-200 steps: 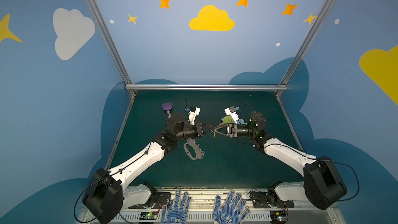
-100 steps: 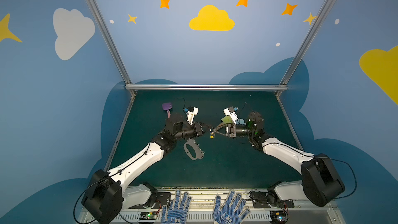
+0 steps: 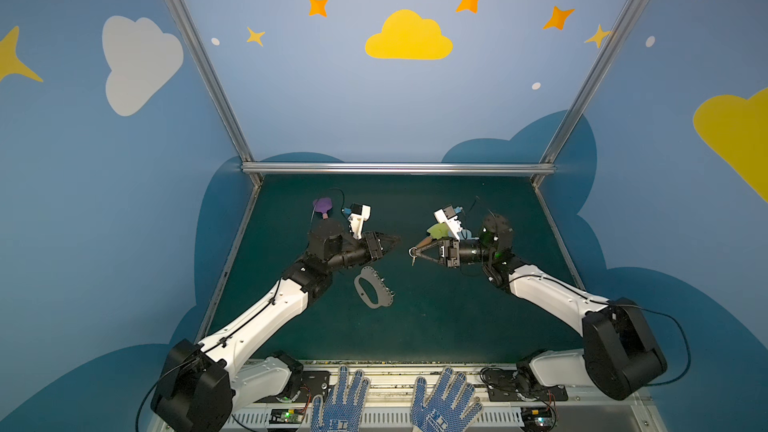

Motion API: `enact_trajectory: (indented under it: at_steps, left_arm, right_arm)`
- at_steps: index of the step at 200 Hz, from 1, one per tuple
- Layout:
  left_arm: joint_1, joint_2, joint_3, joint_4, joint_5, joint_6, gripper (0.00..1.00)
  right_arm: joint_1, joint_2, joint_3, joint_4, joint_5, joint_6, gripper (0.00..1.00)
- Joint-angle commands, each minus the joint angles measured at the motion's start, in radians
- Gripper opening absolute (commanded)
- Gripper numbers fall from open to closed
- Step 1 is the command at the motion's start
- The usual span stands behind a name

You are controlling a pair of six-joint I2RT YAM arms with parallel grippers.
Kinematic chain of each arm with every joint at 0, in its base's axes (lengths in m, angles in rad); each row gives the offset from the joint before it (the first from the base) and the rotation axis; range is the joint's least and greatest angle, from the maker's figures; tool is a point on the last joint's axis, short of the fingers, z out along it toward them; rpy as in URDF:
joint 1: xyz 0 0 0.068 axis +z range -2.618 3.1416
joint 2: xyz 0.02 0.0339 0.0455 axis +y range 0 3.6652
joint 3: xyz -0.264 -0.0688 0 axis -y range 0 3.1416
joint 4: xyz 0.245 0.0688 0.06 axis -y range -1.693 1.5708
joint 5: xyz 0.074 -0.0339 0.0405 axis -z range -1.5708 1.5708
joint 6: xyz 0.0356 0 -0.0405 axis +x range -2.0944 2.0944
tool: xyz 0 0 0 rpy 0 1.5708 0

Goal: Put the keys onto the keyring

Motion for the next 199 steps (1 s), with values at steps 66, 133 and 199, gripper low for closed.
enact_trajectory:
  at_steps: [66, 133, 199]
  left_arm:
    - [0.011, 0.086, 0.045, -0.401, -0.227, 0.023, 0.5]
    - [-0.009, 0.254, 0.003, -0.5, -0.226, -0.022, 0.49]
    - [-0.072, 0.423, 0.084, -0.53, -0.226, -0.076, 0.51]
  right_arm:
    - [0.0, -0.022, 0.077, -0.516, 0.219, -0.459, 0.0]
    - [0.029, 0.004, 0.024, -0.513, 0.287, -0.453, 0.0]
    - [0.037, -0.024, -0.026, -0.515, 0.345, -0.439, 0.0]
